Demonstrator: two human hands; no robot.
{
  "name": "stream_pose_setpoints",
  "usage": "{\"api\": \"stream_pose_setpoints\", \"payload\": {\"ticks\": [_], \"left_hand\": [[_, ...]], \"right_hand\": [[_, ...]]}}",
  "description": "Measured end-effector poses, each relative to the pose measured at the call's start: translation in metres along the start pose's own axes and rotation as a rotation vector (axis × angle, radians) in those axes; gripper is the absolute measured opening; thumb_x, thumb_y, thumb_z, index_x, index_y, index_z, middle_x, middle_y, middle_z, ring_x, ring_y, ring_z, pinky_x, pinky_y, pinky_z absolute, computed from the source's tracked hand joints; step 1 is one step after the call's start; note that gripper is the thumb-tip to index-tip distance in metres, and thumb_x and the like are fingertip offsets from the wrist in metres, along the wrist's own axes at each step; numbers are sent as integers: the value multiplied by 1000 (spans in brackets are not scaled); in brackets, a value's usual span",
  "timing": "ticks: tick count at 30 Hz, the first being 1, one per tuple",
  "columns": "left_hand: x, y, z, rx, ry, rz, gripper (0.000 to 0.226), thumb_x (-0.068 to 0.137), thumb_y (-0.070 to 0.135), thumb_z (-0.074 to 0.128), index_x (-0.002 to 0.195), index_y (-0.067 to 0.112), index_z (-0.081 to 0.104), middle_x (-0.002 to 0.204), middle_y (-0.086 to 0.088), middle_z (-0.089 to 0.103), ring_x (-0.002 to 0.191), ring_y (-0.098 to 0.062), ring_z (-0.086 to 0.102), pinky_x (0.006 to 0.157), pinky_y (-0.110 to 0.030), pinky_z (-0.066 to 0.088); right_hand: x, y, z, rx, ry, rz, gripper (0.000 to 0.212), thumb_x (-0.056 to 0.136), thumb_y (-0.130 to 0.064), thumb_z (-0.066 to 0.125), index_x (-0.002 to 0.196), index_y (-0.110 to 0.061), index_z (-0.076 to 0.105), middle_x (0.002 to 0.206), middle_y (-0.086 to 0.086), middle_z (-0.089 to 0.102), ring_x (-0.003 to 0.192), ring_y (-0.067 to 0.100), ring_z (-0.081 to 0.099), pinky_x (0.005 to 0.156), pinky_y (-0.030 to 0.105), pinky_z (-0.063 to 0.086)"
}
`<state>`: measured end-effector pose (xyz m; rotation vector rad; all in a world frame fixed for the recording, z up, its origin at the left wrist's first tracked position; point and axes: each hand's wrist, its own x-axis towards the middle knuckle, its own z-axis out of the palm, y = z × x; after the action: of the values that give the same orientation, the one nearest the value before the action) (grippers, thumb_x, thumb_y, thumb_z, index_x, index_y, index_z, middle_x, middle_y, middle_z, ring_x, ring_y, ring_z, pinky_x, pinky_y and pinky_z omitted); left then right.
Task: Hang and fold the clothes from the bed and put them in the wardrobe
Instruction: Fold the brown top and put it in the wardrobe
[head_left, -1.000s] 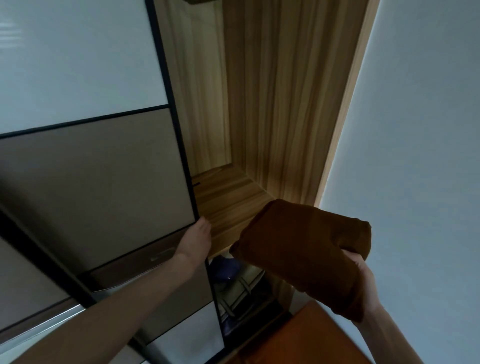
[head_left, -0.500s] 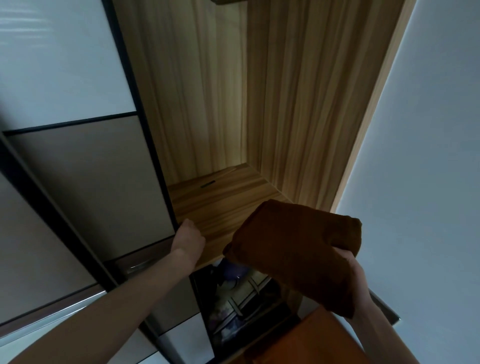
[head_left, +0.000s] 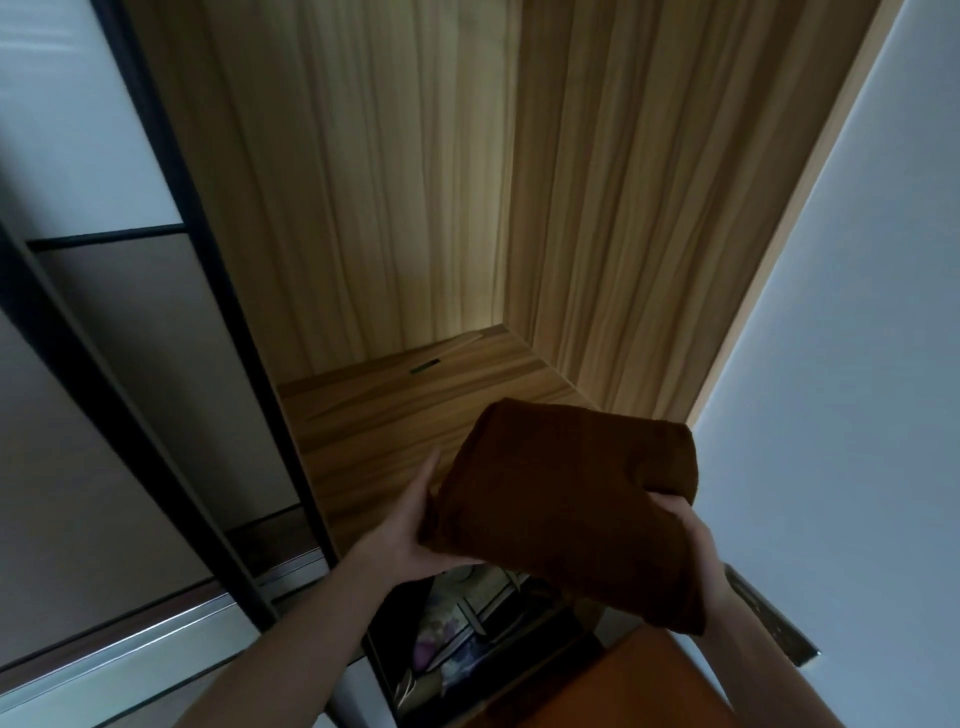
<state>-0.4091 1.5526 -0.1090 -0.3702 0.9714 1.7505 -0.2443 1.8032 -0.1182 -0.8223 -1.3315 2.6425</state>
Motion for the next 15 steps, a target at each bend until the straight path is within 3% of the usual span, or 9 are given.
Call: {"api": "stream_pose_setpoints", "payload": {"ticks": [2, 3, 6, 8, 11, 15], "left_hand": [[2, 3, 5, 145, -15, 80, 82, 76, 74, 72, 133, 16, 62, 124, -22, 66, 120, -40, 62, 110, -59, 45], [4, 5, 6, 206, -18, 130, 75, 78, 70, 73, 132, 19, 64, 125, -18, 69, 121, -37, 63, 109, -57, 46], [14, 12, 3, 276, 39, 215, 62, 79, 55, 80, 130, 22, 64, 124, -14, 72, 118, -35, 67, 107, -54, 50], [23, 14, 1, 321, 108, 242, 62, 76, 50, 85, 128, 21, 64, 118, -13, 75, 112, -34, 71, 103, -54, 53], [38, 14, 0, 274, 138, 258, 57, 78, 47, 84, 125, 21, 65, 115, -15, 76, 110, -36, 71, 99, -54, 55], [63, 18, 0, 125, 100, 281, 52, 83, 42, 80, 128, 20, 67, 120, -18, 74, 114, -39, 69, 103, -58, 52]], "right_hand": [[6, -4, 6, -44, -11, 3, 120, 9, -41, 102, 118, -7, 66, 98, 23, 77, 85, 42, 75, 66, 46, 62], [9, -9, 10, -78, -11, 22, 112, 18, -40, 102, 118, -7, 67, 97, 23, 77, 81, 41, 76, 62, 45, 62], [26, -25, 11, -117, -6, 94, 62, 73, -41, 82, 122, -8, 66, 100, 24, 77, 84, 42, 77, 70, 46, 64], [43, -34, 6, -181, 24, 141, 53, 86, -42, 73, 125, -7, 66, 106, 24, 76, 90, 42, 76, 80, 48, 62], [70, -45, 4, -221, -13, 147, 53, 85, -41, 75, 124, -7, 64, 98, 21, 78, 83, 38, 78, 72, 43, 62], [120, -56, 0, -265, -103, 122, 98, 45, -43, 98, 130, -9, 61, 109, 20, 77, 95, 39, 76, 85, 48, 58]]}}
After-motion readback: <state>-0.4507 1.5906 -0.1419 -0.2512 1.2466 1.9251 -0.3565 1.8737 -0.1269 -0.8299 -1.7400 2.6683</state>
